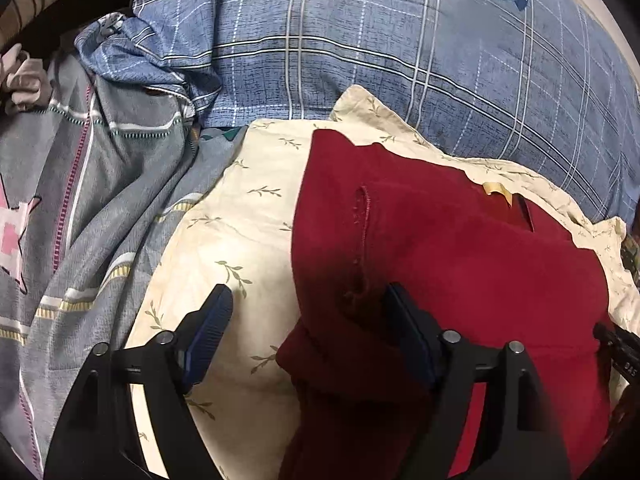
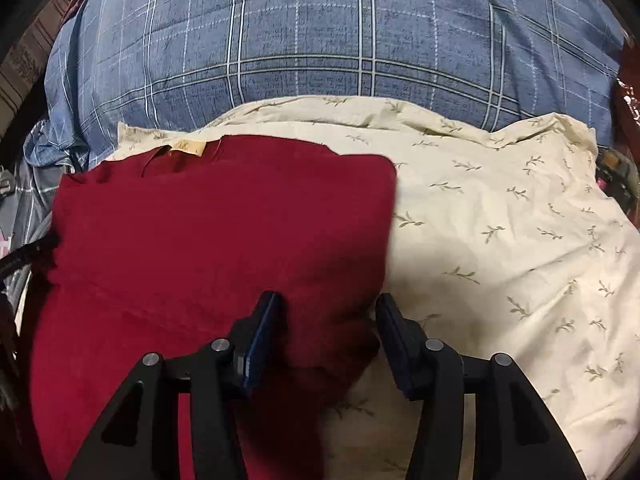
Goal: Fold small clothes
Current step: 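Open both tools and release the folded sweatshirt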
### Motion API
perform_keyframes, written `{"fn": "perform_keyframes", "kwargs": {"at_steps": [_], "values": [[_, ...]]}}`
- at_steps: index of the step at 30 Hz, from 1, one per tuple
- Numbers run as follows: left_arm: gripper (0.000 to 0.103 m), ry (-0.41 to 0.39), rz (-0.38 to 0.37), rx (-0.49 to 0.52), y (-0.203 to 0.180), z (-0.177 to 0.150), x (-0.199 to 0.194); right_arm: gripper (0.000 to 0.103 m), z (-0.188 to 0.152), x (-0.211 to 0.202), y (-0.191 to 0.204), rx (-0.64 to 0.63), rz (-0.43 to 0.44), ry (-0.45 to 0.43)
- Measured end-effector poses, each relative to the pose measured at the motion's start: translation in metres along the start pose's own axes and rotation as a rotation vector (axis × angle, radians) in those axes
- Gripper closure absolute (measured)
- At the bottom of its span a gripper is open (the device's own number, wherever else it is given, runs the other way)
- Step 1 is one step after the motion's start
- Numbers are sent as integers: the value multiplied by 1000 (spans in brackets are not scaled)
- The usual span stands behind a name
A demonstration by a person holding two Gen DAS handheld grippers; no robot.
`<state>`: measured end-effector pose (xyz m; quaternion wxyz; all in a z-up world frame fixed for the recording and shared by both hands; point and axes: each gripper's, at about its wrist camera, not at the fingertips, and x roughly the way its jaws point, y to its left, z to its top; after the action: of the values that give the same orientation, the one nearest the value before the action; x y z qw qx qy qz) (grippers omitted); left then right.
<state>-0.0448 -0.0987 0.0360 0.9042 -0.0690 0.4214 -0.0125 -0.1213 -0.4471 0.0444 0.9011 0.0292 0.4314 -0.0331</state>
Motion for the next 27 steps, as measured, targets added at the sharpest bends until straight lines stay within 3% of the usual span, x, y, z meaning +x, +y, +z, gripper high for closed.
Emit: {"fn": "perform_keyframes", "kwargs": {"at_steps": [8,12,23,27], "values": [[24,-13,-28,8,5,-14,-22,47,-16,-41,4,-10,30,-53],[24,-23,-10,58,1,-24,-38,47,-26,-13,4,-15,9,41],[24,-19,-25,76,14,-70,-83,37,-41,-76,14,-9,62,-44],[24,2,-47,67,22,-91,-97,32,-65,-91,15,18,153,-15]]}}
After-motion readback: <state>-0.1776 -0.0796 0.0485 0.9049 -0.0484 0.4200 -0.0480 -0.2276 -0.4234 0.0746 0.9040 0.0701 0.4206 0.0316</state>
